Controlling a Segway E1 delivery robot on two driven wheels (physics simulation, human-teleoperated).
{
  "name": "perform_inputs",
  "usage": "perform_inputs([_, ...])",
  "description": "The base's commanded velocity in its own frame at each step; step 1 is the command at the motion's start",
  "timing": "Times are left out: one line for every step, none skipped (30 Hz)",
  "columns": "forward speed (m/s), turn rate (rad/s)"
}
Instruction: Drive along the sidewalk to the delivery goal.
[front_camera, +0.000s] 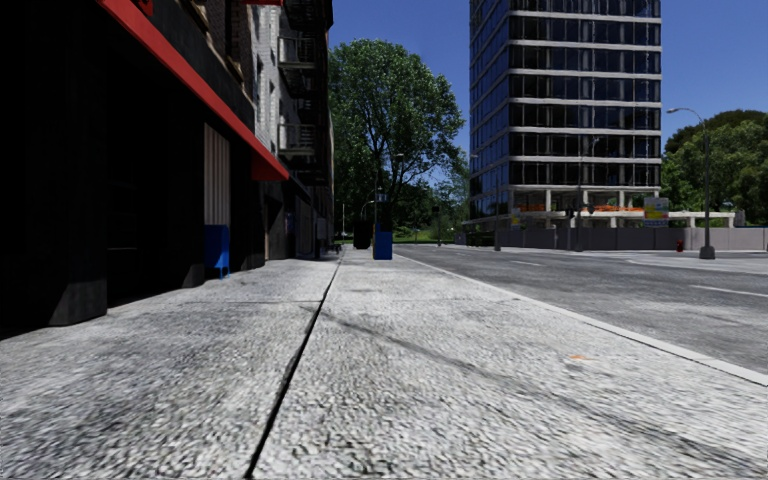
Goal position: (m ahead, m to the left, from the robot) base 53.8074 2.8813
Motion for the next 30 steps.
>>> perform_inputs([2.00, 0.00])
perform_inputs([2.00, 0.00])
perform_inputs([2.00, 0.00])
perform_inputs([2.00, 0.00])
perform_inputs([2.00, 0.00])
perform_inputs([2.00, 0.00])
perform_inputs([2.00, 0.00])
perform_inputs([2.00, 0.01])
perform_inputs([2.00, 0.03])
perform_inputs([2.00, 0.10])
perform_inputs([2.00, 0.10])
perform_inputs([2.00, 0.21])
perform_inputs([2.00, 0.30])
perform_inputs([2.00, 0.40])
perform_inputs([2.00, 0.42])
perform_inputs([2.00, 0.42])
perform_inputs([2.00, 0.43])
perform_inputs([2.00, 0.43])
perform_inputs([2.00, 0.43])
perform_inputs([2.00, 0.43])
perform_inputs([2.00, 0.43])
perform_inputs([2.00, 0.43])
perform_inputs([2.00, 0.43])
perform_inputs([2.00, 0.43])
perform_inputs([2.00, 0.43])
perform_inputs([2.00, 0.43])
perform_inputs([2.00, 0.43])
perform_inputs([2.00, 0.33])
perform_inputs([2.00, 0.00])
perform_inputs([2.00, 0.00])
